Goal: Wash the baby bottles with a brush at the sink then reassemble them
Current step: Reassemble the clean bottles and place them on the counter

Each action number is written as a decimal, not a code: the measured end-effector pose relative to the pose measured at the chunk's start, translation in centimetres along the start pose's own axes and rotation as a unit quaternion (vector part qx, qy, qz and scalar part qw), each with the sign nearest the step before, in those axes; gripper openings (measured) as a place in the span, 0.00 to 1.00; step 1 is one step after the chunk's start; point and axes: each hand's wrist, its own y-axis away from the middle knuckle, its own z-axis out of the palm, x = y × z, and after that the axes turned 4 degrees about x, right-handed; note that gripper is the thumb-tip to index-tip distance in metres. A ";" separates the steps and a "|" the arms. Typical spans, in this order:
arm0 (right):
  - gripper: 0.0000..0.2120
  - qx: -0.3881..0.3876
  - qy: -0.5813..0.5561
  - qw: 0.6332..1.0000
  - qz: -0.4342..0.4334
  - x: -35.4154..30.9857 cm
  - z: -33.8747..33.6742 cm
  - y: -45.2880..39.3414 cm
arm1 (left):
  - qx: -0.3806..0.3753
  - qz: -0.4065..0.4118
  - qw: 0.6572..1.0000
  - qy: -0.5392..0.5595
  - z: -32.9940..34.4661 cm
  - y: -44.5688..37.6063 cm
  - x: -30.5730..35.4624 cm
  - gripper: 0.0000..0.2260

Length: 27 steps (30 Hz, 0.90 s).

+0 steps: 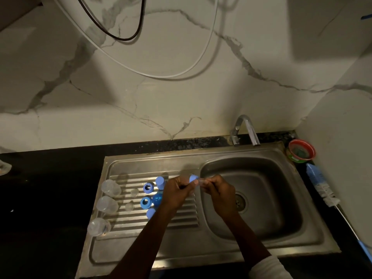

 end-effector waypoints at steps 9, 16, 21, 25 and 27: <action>0.14 -0.038 0.118 0.991 -0.059 -1.4 0.5 1.1 | -0.015 -0.009 1.000 -0.012 -0.5 -0.6 -0.8 0.09; 0.12 -0.046 -0.036 0.998 0.001 -1.6 0.4 0.5 | -0.032 -0.003 0.995 0.090 -1.3 0.3 -1.1 0.05; 0.10 -0.106 -0.118 0.987 -0.019 -2.0 1.1 -0.5 | -0.052 -0.043 0.977 0.200 -2.3 1.3 -0.5 0.15; 0.03 -0.101 -0.066 0.992 -0.046 -2.2 1.7 -1.1 | -0.026 -0.046 0.984 0.172 -3.0 1.3 -0.7 0.16; 0.01 -0.086 0.000 0.991 -0.104 -2.7 1.8 -0.8 | -0.011 -0.020 0.991 0.128 -3.4 1.3 -1.0 0.12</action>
